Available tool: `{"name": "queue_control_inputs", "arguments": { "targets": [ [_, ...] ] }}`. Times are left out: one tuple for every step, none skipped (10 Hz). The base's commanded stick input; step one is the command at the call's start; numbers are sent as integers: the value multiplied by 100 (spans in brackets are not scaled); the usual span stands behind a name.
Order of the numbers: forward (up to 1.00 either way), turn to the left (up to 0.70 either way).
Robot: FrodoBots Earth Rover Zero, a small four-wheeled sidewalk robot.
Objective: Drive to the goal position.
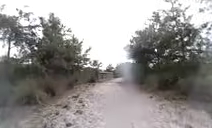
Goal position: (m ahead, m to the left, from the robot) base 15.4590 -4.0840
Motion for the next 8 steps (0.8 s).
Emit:
{"name": "queue_control_inputs", "arguments": {
  "targets": [
    [60, 0],
    [60, 0],
    [60, 0],
    [60, 0],
    [60, 0],
    [60, 0],
    [60, 0],
    [60, 0]
  ]
}}
